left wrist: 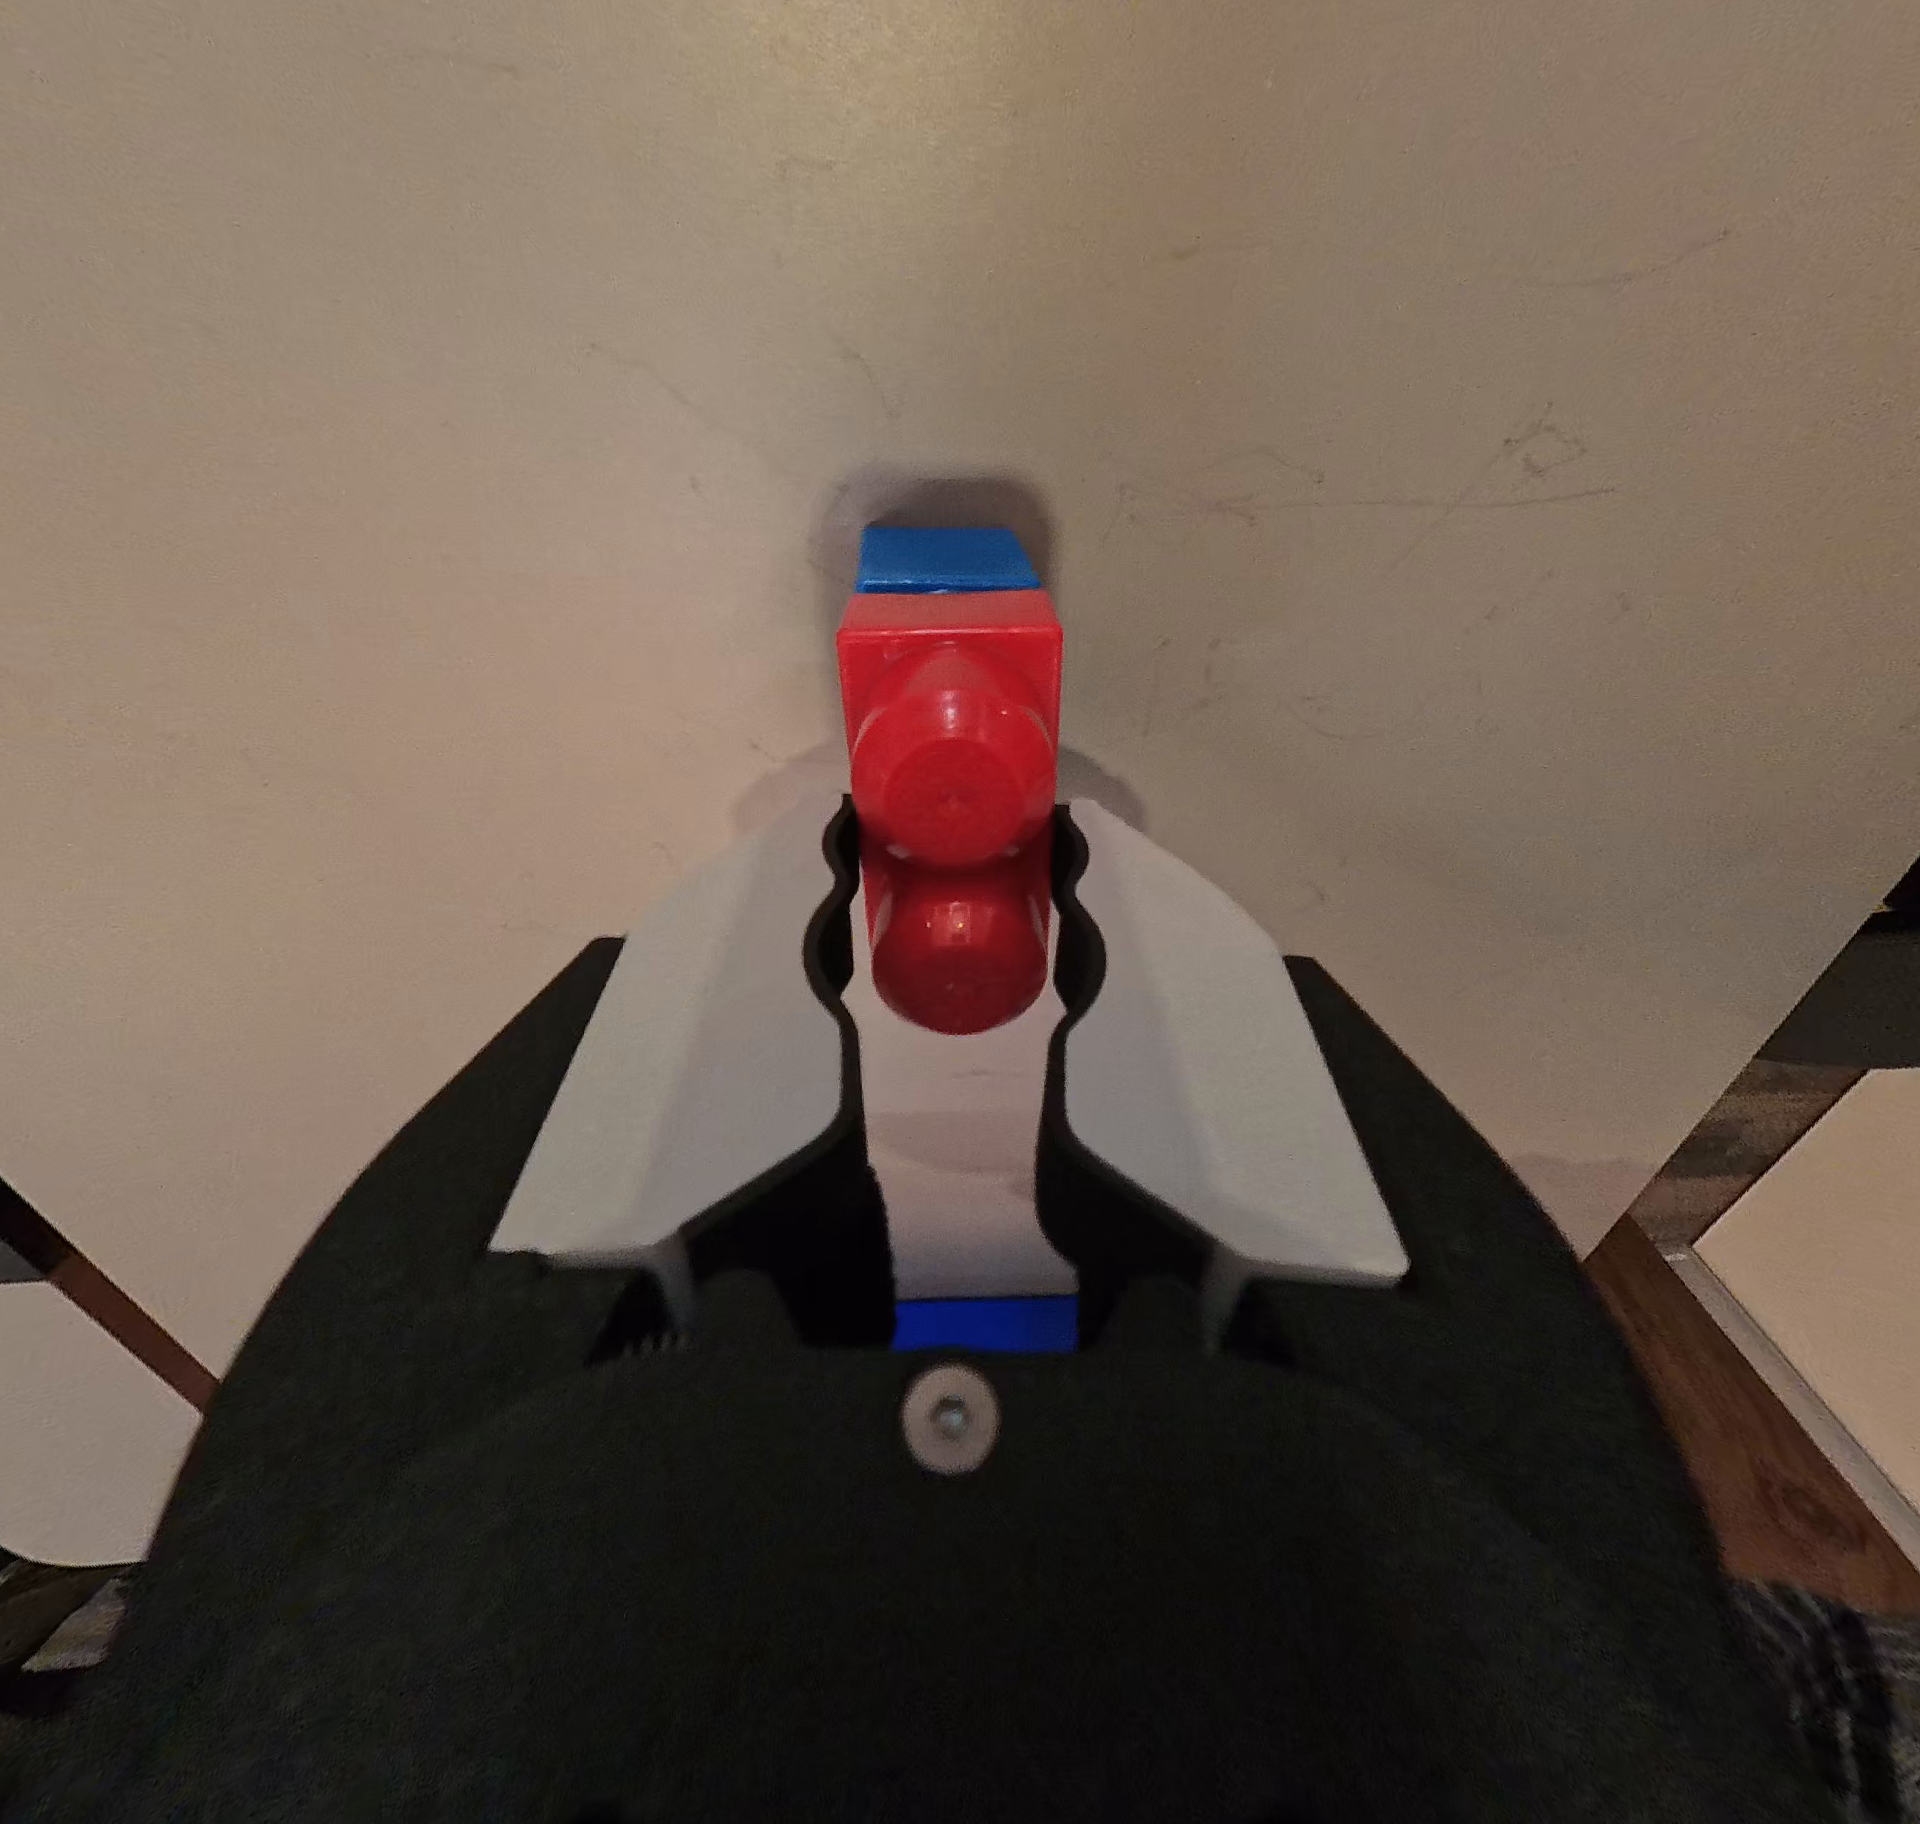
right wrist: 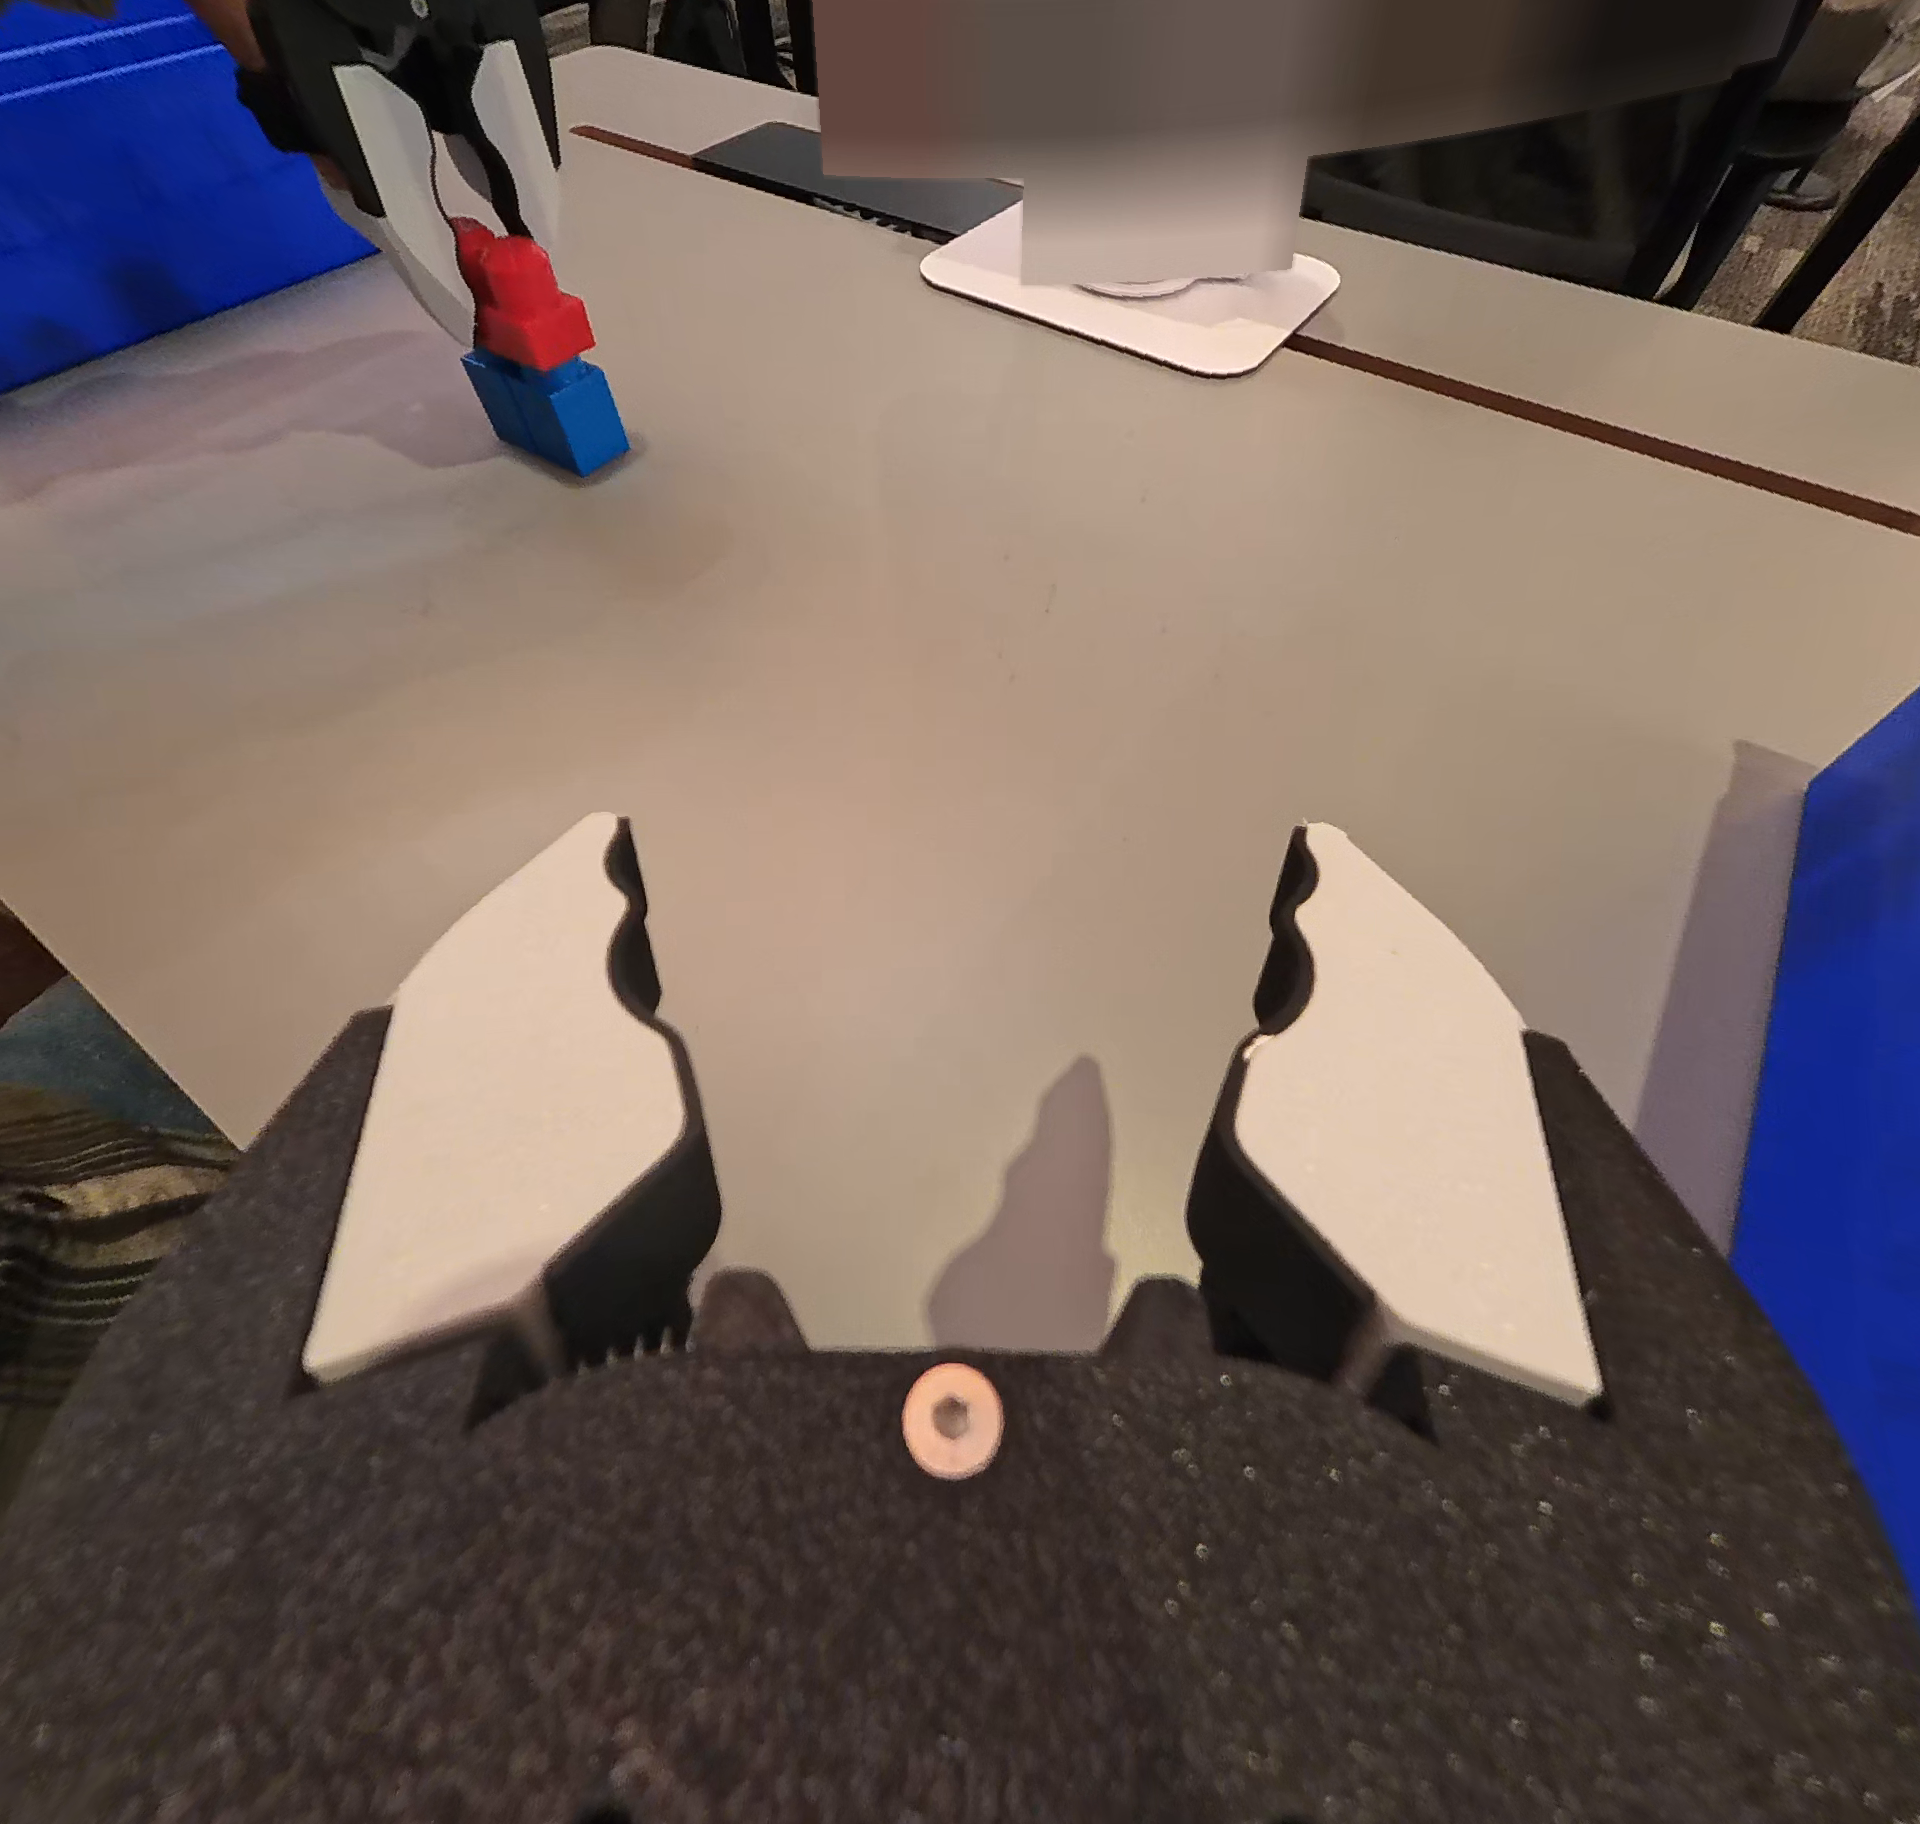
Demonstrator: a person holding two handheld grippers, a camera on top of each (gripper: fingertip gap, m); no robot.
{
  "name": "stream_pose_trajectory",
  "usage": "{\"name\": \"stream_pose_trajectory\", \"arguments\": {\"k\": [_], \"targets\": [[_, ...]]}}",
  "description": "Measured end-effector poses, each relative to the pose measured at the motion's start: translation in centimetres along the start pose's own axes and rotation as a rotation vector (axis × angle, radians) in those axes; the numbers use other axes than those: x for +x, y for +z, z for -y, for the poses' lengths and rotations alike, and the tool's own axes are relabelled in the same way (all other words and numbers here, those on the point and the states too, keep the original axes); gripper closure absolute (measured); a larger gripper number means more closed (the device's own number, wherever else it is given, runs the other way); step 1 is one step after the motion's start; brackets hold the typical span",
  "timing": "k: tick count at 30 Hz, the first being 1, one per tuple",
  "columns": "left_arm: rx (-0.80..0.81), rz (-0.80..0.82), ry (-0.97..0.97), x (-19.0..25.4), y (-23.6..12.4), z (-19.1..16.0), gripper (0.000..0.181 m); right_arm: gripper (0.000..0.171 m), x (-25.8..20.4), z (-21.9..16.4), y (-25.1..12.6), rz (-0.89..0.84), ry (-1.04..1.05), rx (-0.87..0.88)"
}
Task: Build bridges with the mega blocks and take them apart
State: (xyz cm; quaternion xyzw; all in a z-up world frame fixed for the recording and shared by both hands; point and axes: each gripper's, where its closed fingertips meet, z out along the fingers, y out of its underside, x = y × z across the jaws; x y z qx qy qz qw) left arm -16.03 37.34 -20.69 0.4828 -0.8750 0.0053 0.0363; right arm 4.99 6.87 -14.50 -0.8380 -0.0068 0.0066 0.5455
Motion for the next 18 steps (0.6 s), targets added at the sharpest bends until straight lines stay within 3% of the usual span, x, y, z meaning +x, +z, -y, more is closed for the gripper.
{"name": "stream_pose_trajectory", "arguments": {"k": [18], "targets": [[0.036,-0.017,-0.017,0.14,0.01,-0.06,0.146,0.057,-0.19,0.22,-0.18,-0.002,-0.006,0.003]]}}
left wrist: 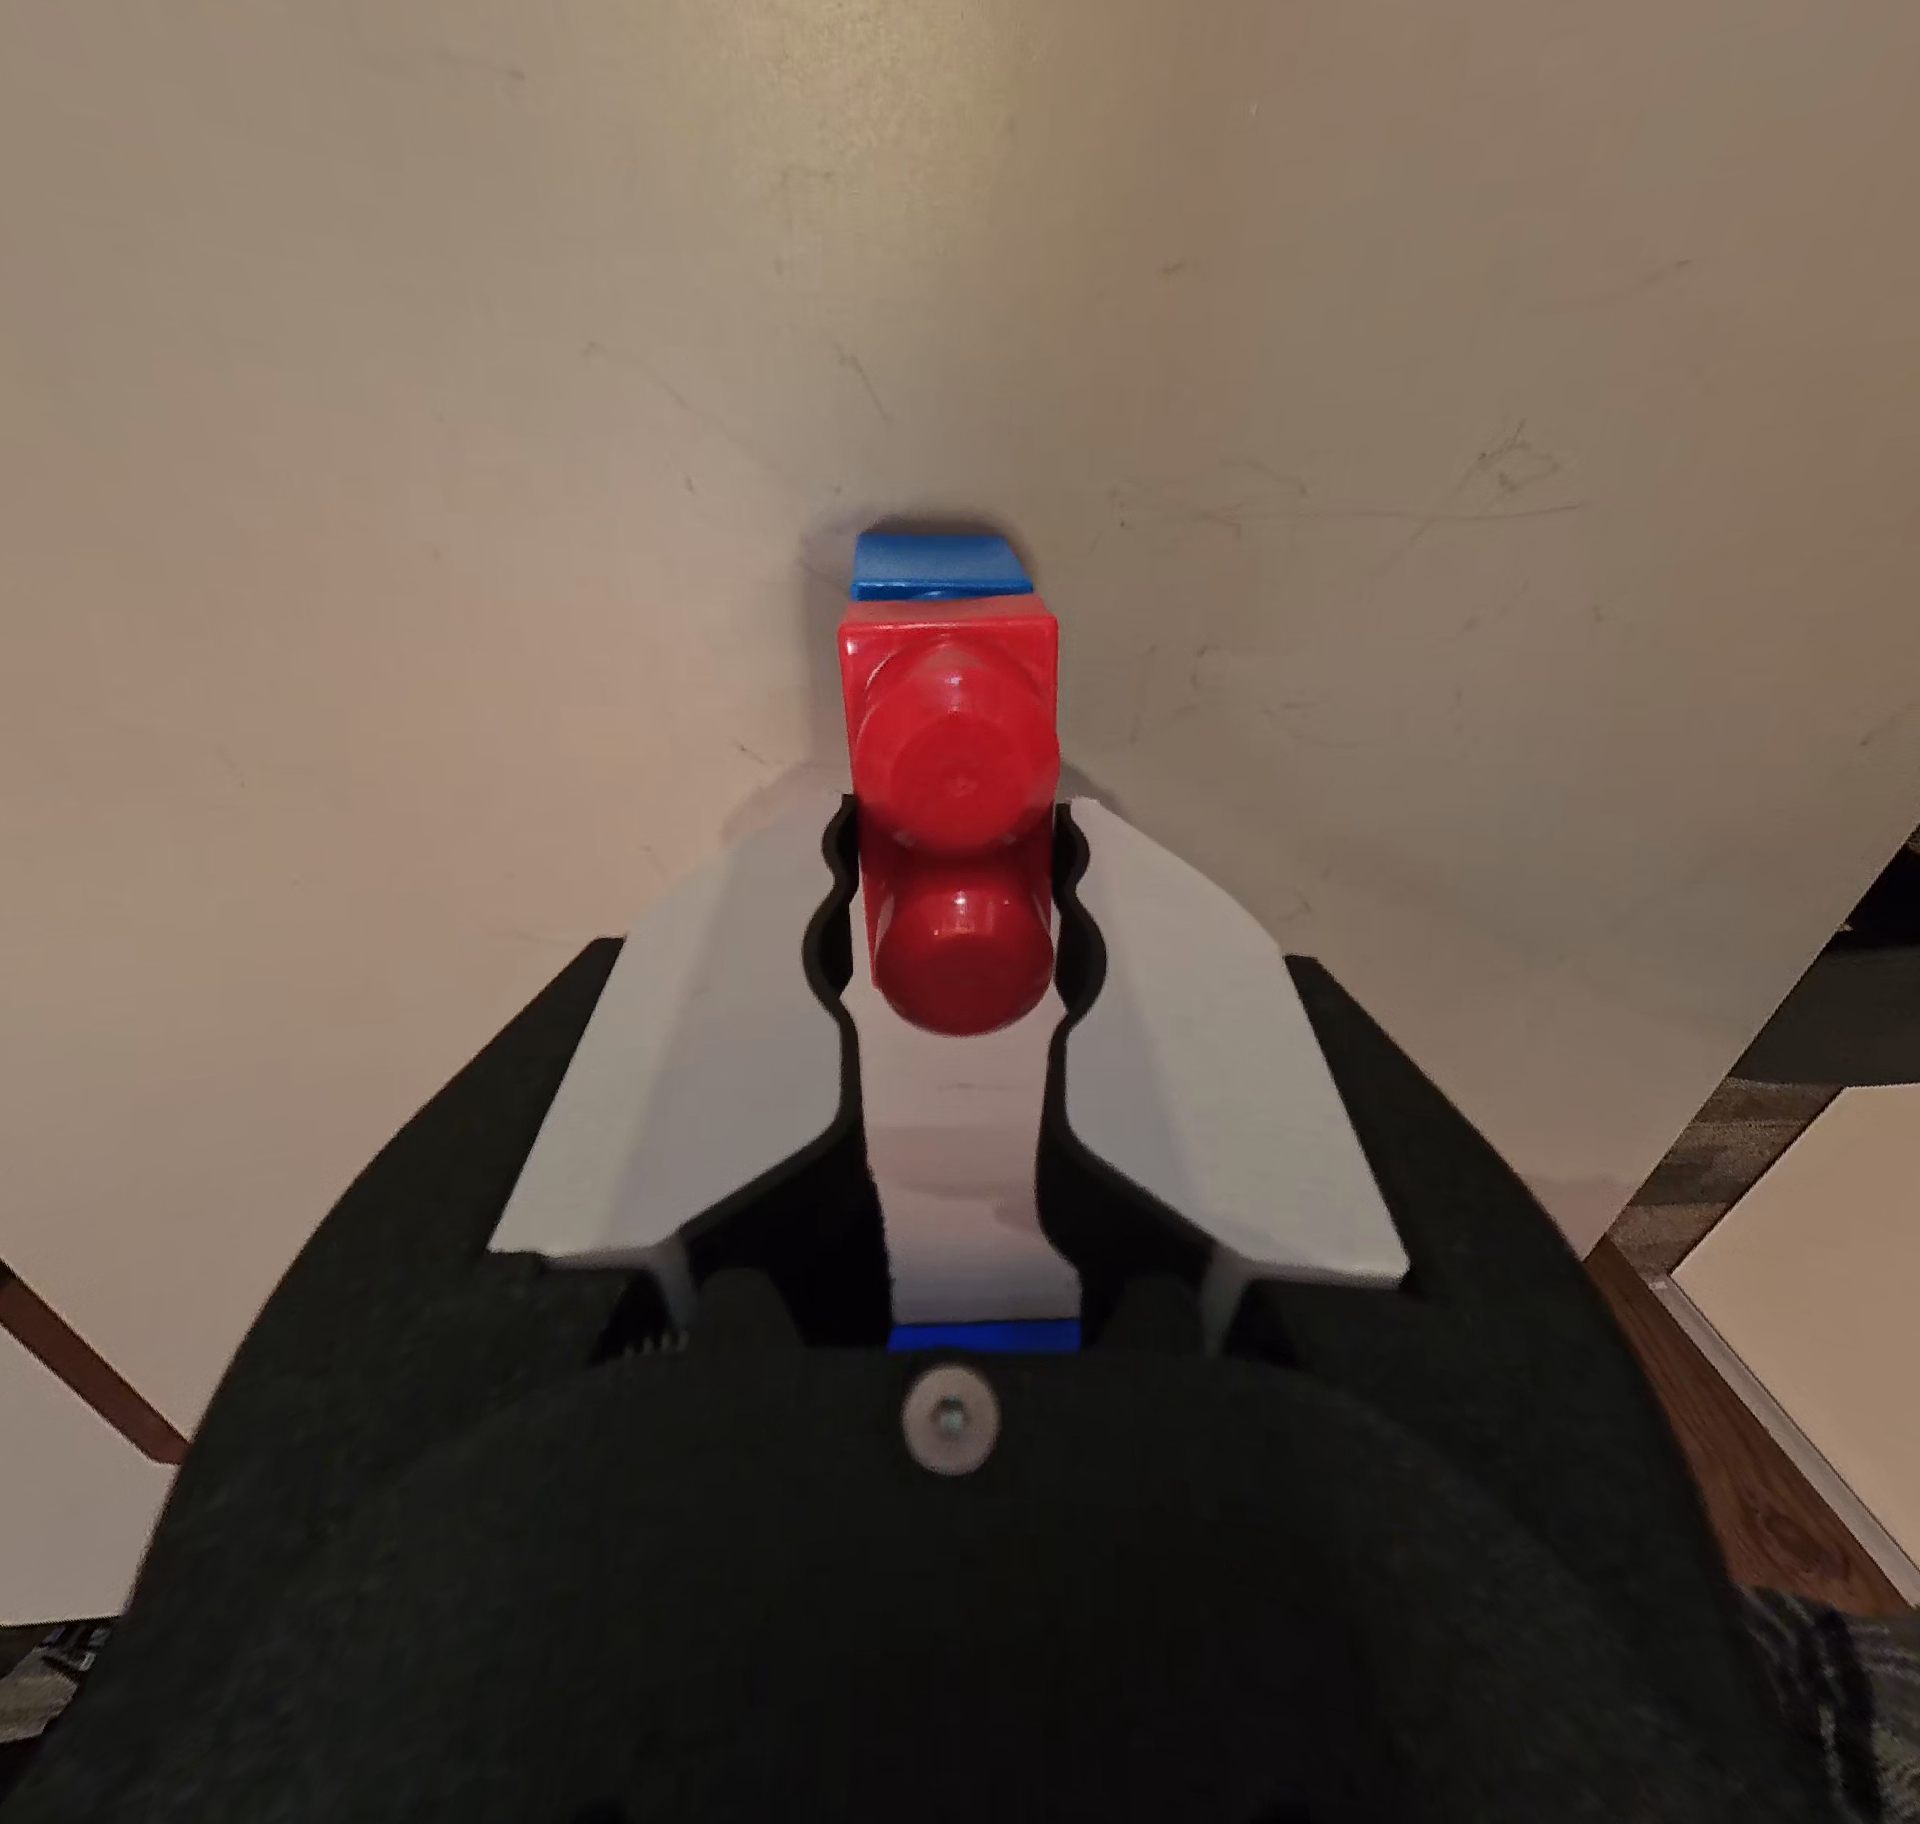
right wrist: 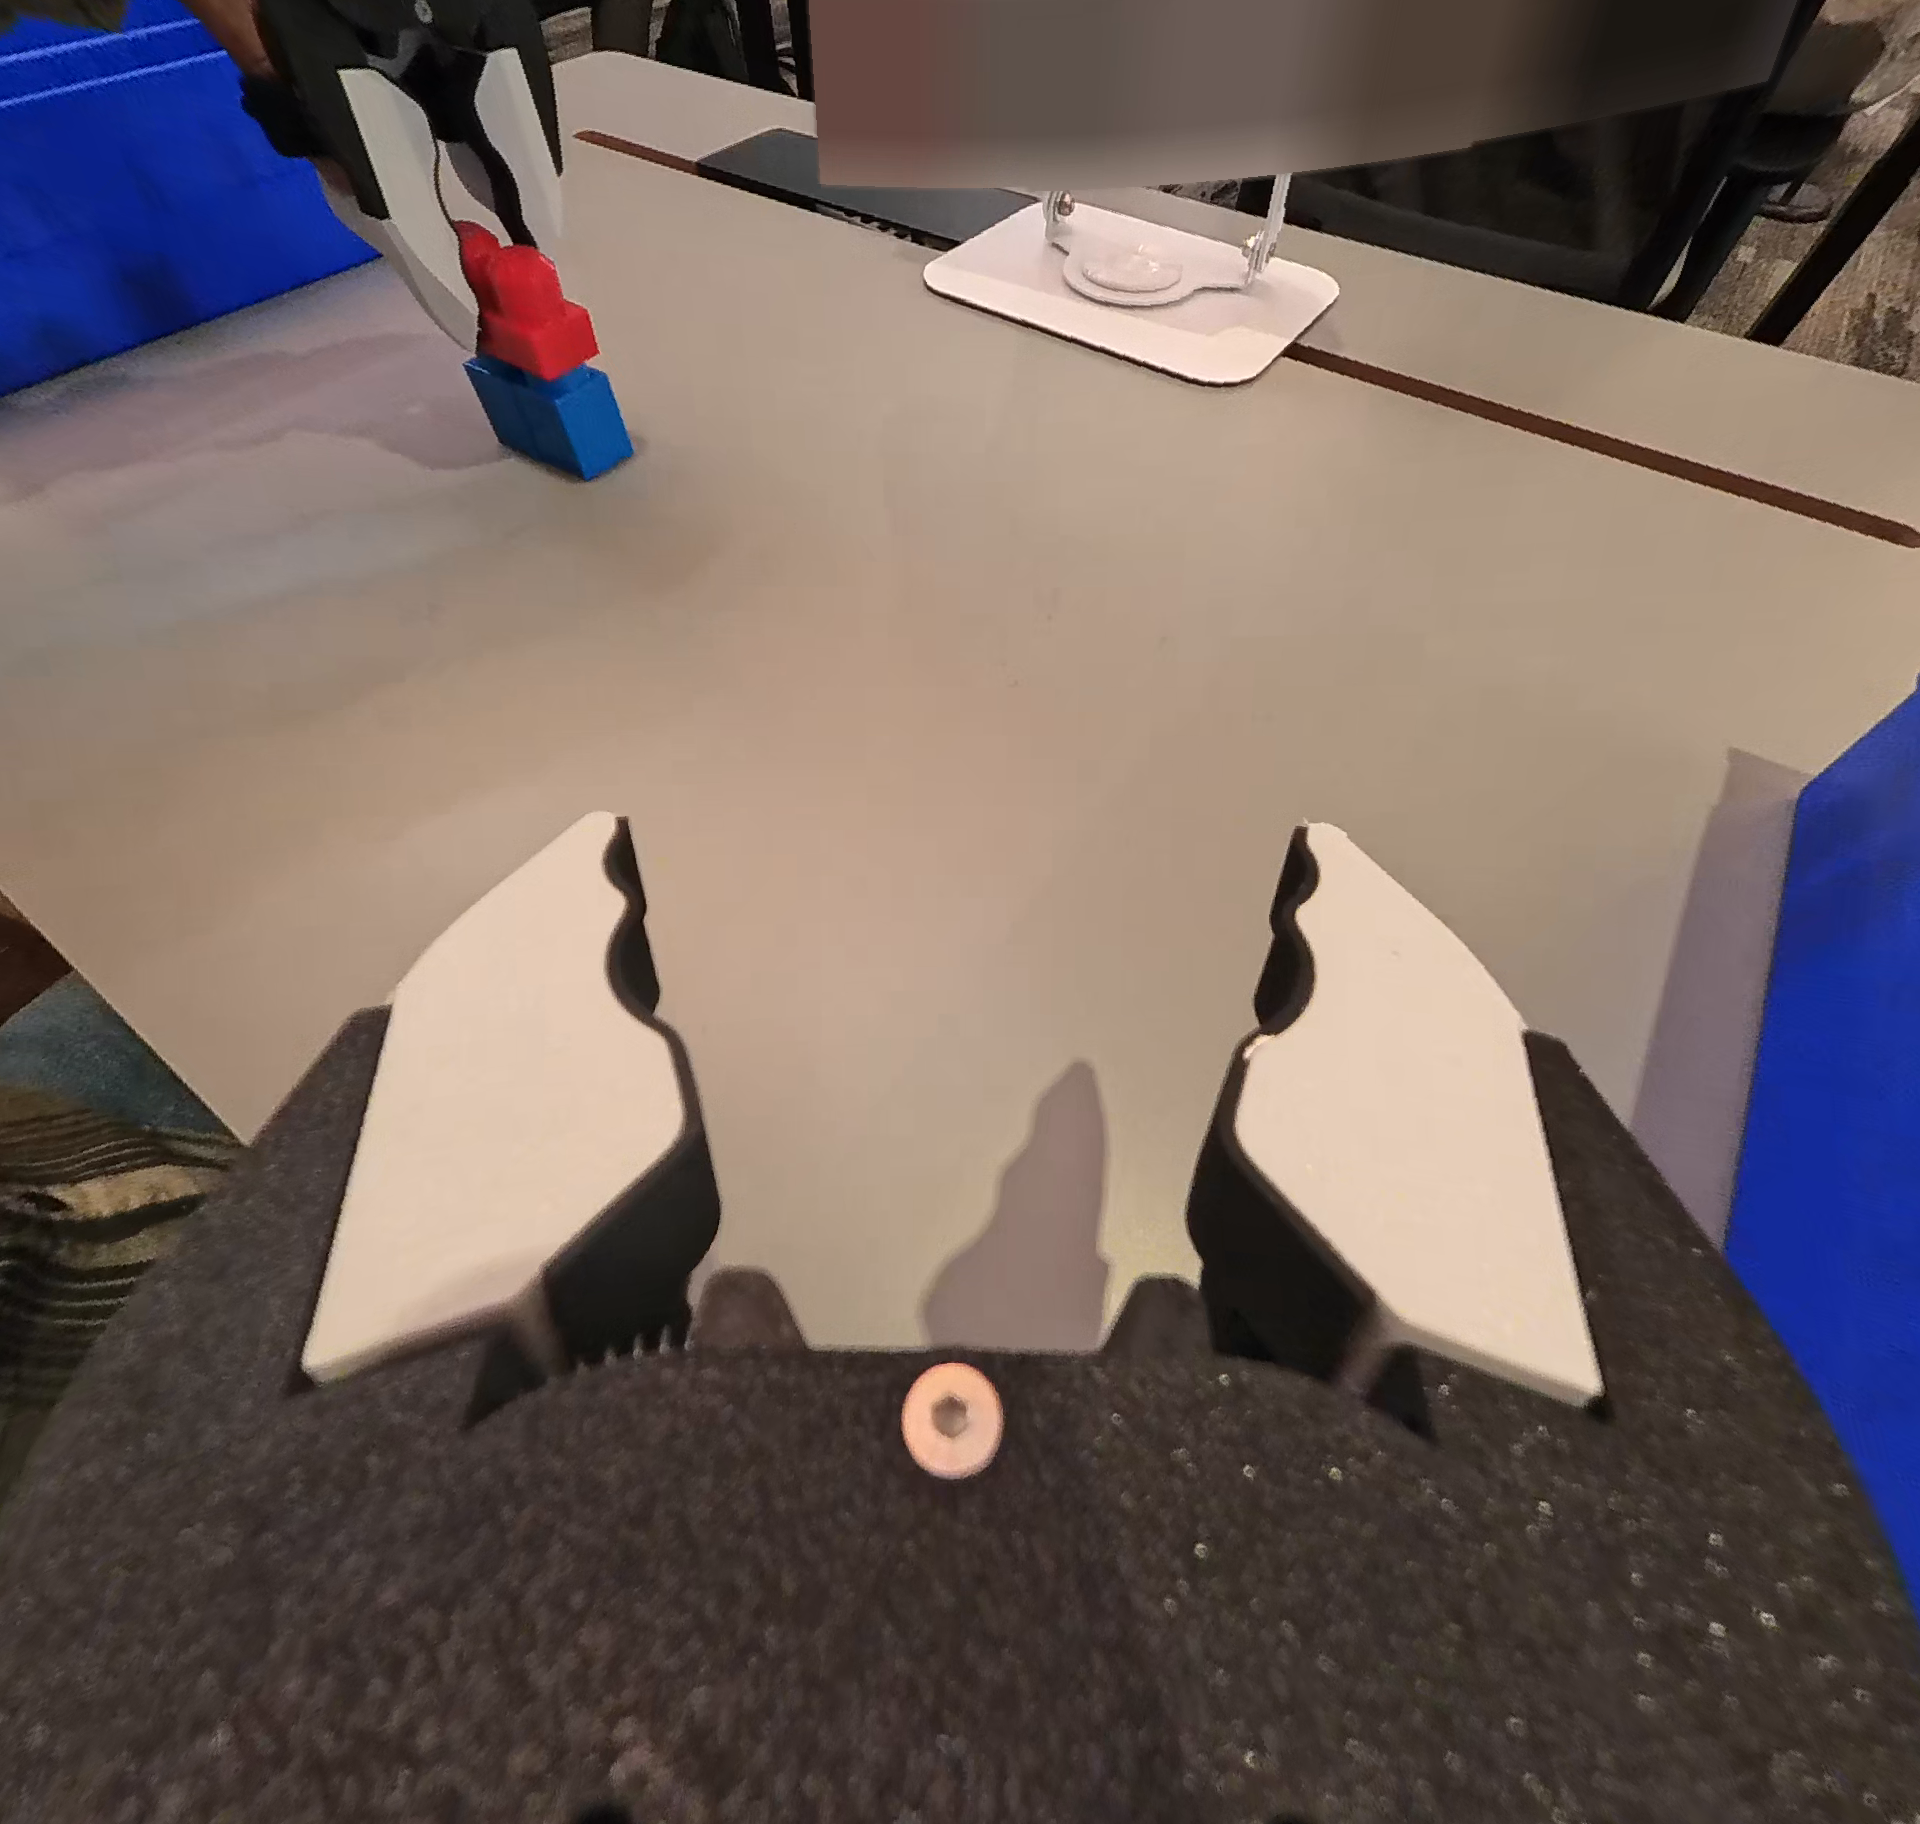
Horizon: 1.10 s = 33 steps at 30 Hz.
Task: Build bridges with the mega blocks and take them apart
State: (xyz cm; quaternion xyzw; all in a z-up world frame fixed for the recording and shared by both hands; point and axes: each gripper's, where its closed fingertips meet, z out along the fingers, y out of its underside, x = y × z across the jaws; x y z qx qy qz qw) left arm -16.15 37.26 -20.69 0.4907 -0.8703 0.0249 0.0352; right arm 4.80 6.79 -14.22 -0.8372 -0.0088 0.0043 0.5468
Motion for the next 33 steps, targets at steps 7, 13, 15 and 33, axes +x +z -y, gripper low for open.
{"name": "stream_pose_trajectory", "arguments": {"k": [7,13,15,33], "targets": [[0.002,0.001,-0.001,0.0,0.3,-0.1,0.146,0.057,0.0,0.1,0.0,-0.001,-0.002,-0.002],[0.01,0.006,0.0,-0.1,0.3,-0.1,0.146,0.057,0.0,0.1,0.1,0.0,-0.002,-0.004],[0.014,0.006,0.002,-0.1,0.2,0.0,0.146,0.057,0.0,0.1,0.1,0.001,-0.001,-0.003],[0.06,0.007,0.013,0.1,-1.4,0.3,0.141,0.056,-0.1,0.3,0.1,0.006,-0.005,0.006]]}}
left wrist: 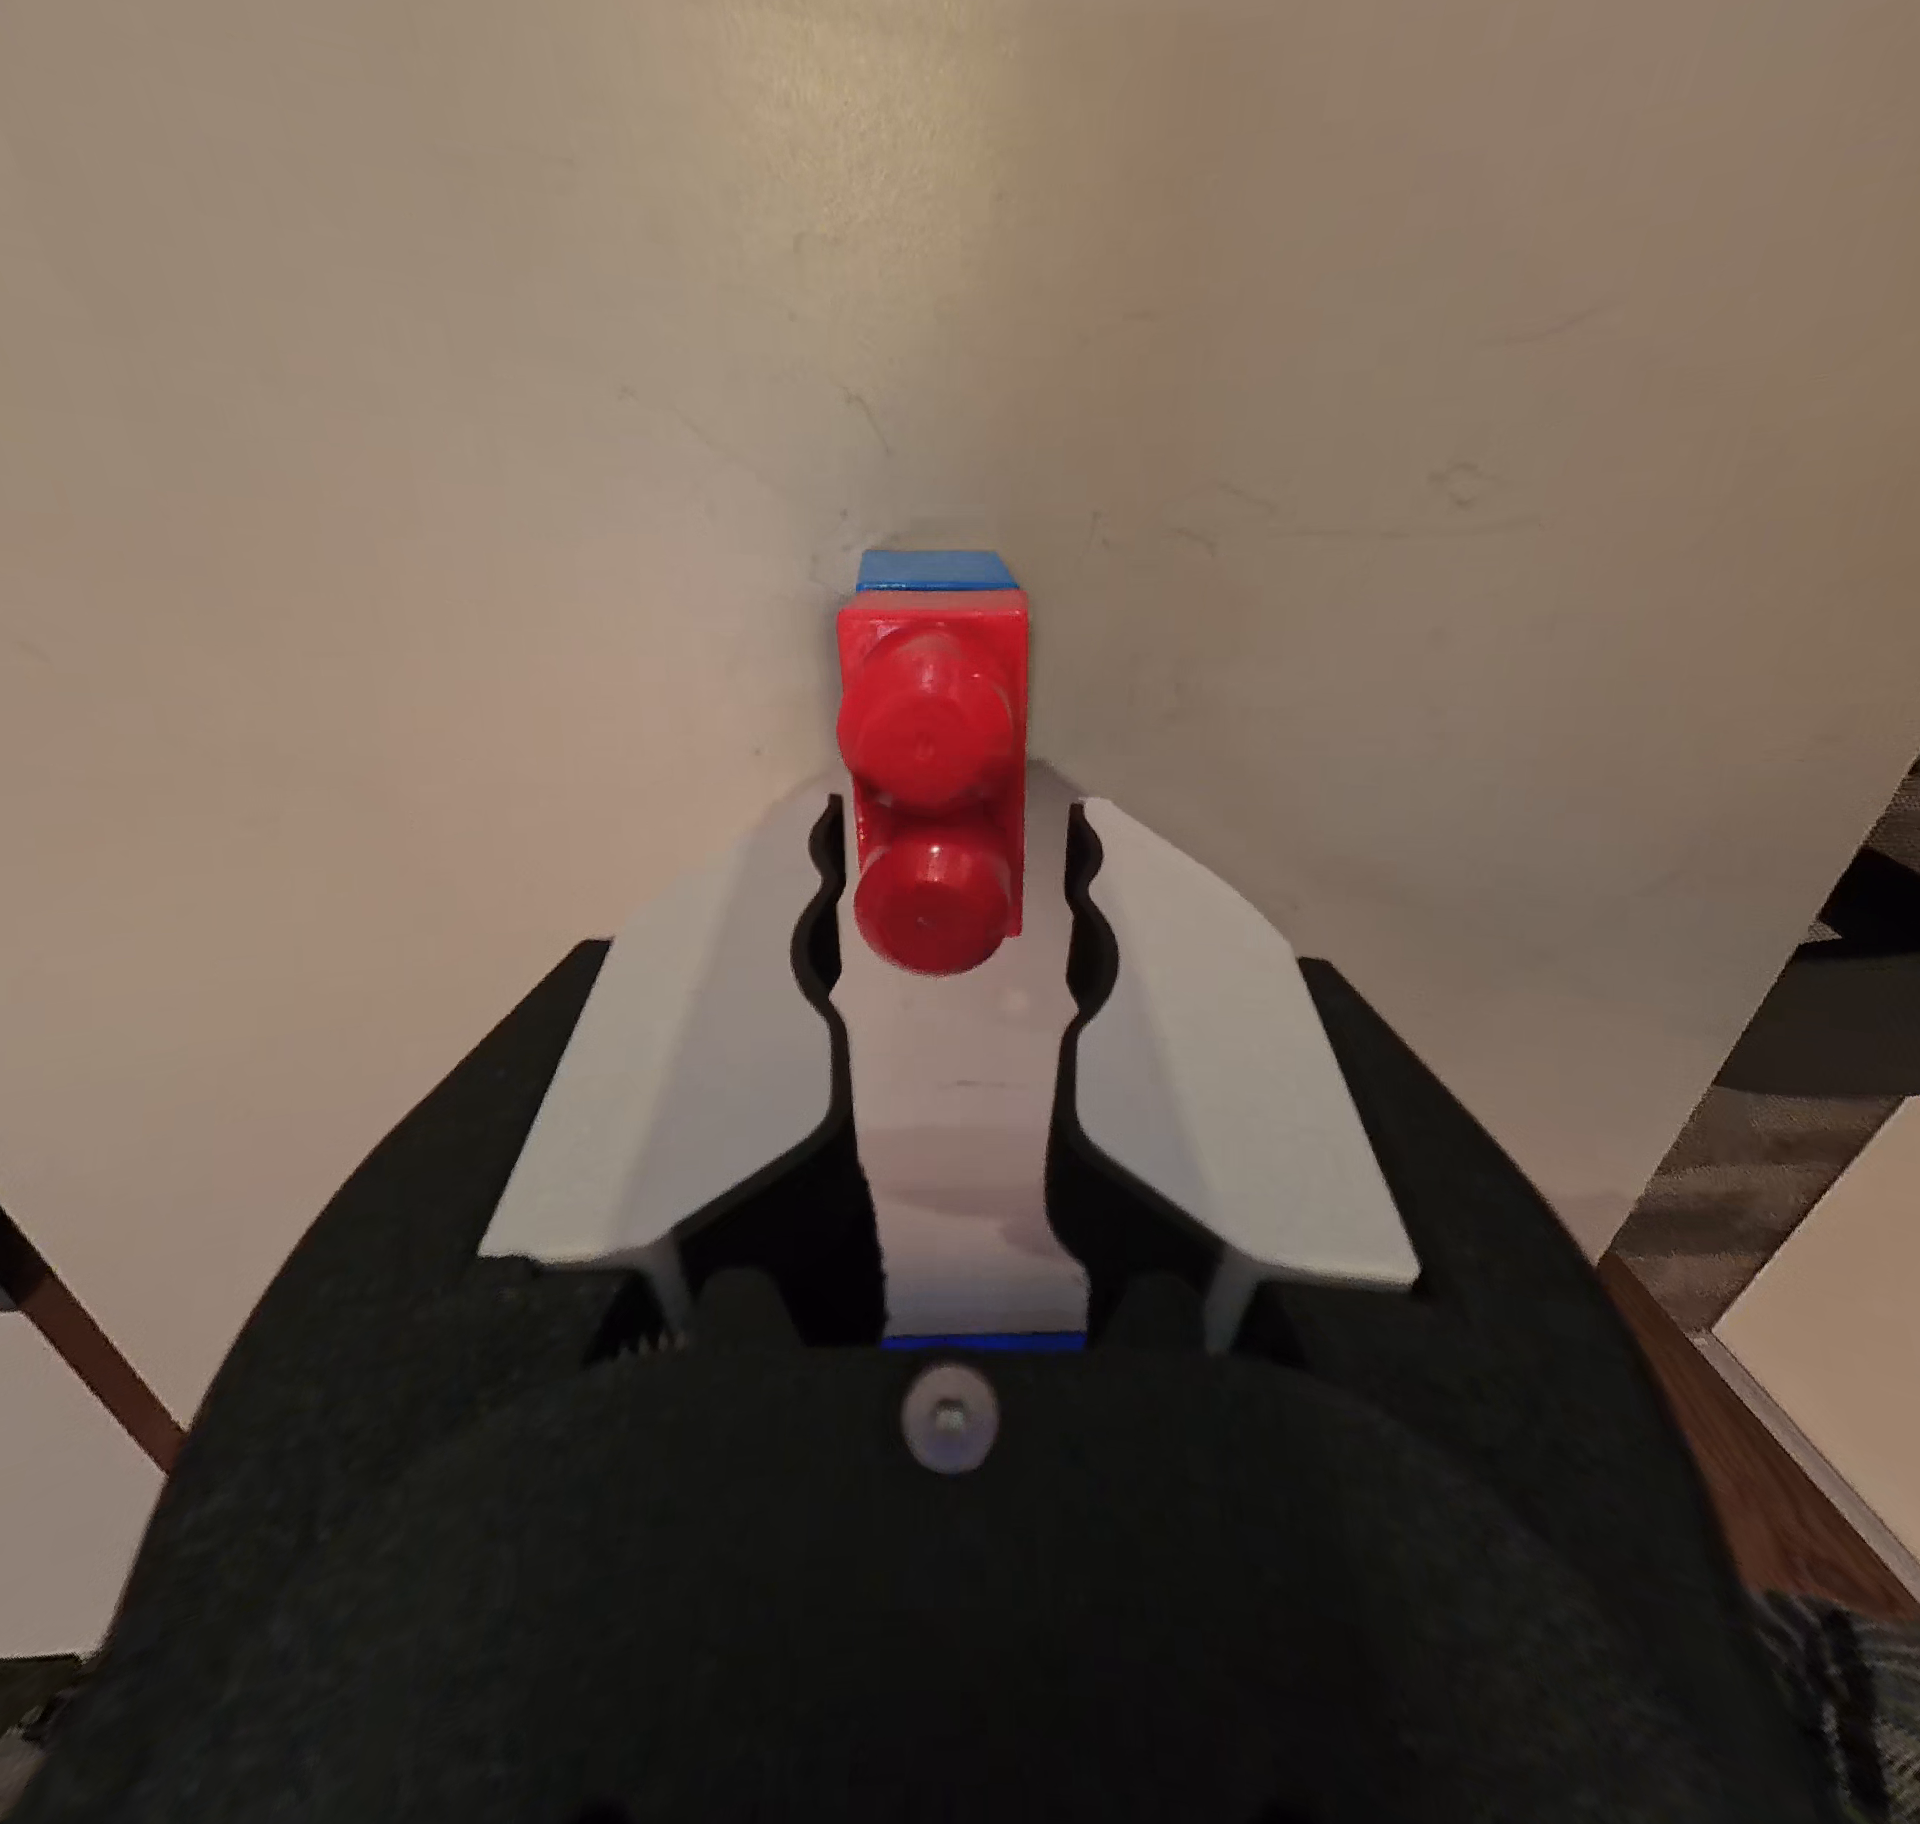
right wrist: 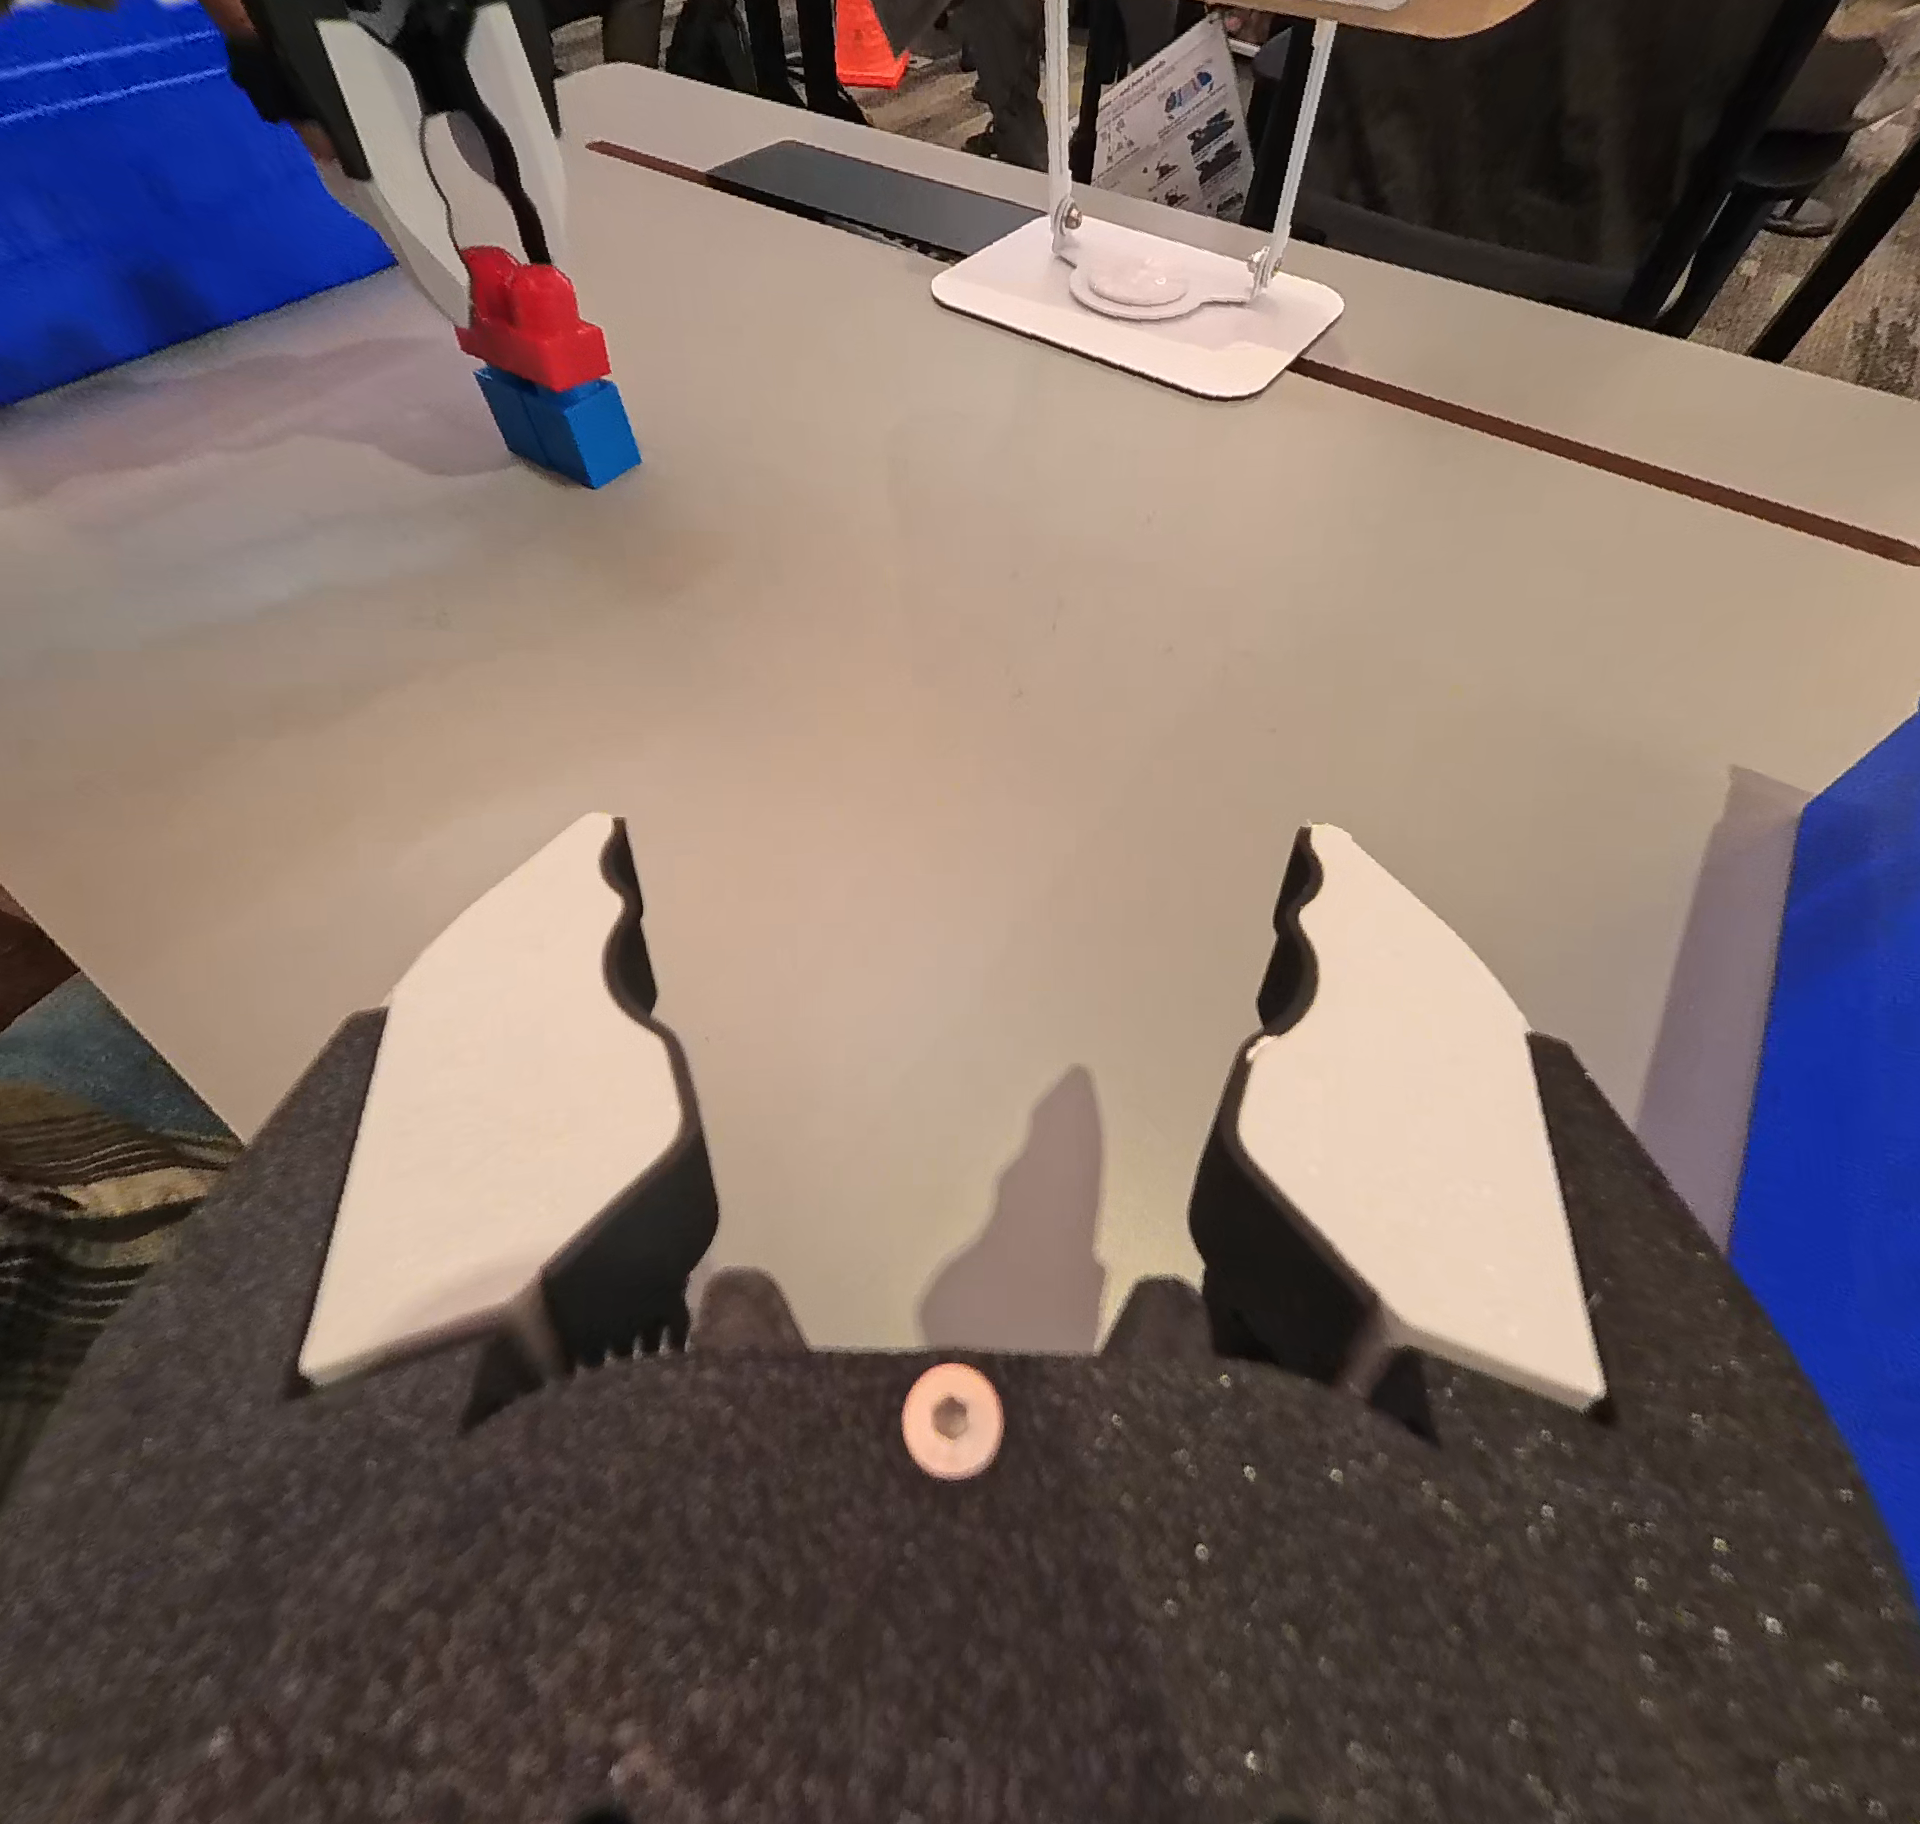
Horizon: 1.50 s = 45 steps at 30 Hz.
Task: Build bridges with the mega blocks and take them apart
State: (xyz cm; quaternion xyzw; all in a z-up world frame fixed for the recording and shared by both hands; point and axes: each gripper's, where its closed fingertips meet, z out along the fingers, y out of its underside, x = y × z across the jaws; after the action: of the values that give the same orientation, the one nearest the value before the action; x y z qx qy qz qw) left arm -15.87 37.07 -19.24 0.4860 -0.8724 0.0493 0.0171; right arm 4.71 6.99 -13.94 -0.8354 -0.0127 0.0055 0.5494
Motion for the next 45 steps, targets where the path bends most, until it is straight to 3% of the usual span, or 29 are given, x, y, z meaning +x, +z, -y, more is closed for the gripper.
{"name": "stream_pose_trajectory", "arguments": {"k": [7,14,22,28,38,45], "targets": [[0.082,0.008,-0.042,-0.2,-2.2,-0.3,0.133,0.056,-0.1,-0.1,0.0,0.001,0.002,0.0],[0.316,-0.025,-0.109,-0.1,-4.0,-0.2,0.131,0.056,-0.1,-0.2,-0.2,0.0,0.005,0.001],[0.455,-0.009,-0.124,-0.6,-1.9,-0.1,0.128,0.056,-0.7,-0.1,0.2,0.018,-0.005,-0.001],[0.557,-0.021,-0.11,-0.4,-0.8,0.3,0.114,0.056,-0.7,0.0,0.1,0.013,-0.009,-0.002],[0.704,0.016,-0.115,0.0,-0.3,-1.2,0.099,0.056,-0.9,0.1,0.4,0.019,-0.009,-0.001],[0.751,0.061,-0.143,-0.3,2.3,-2.3,0.094,0.056,-1.2,0.3,0.7,0.026,-0.017,-0.004]]}}
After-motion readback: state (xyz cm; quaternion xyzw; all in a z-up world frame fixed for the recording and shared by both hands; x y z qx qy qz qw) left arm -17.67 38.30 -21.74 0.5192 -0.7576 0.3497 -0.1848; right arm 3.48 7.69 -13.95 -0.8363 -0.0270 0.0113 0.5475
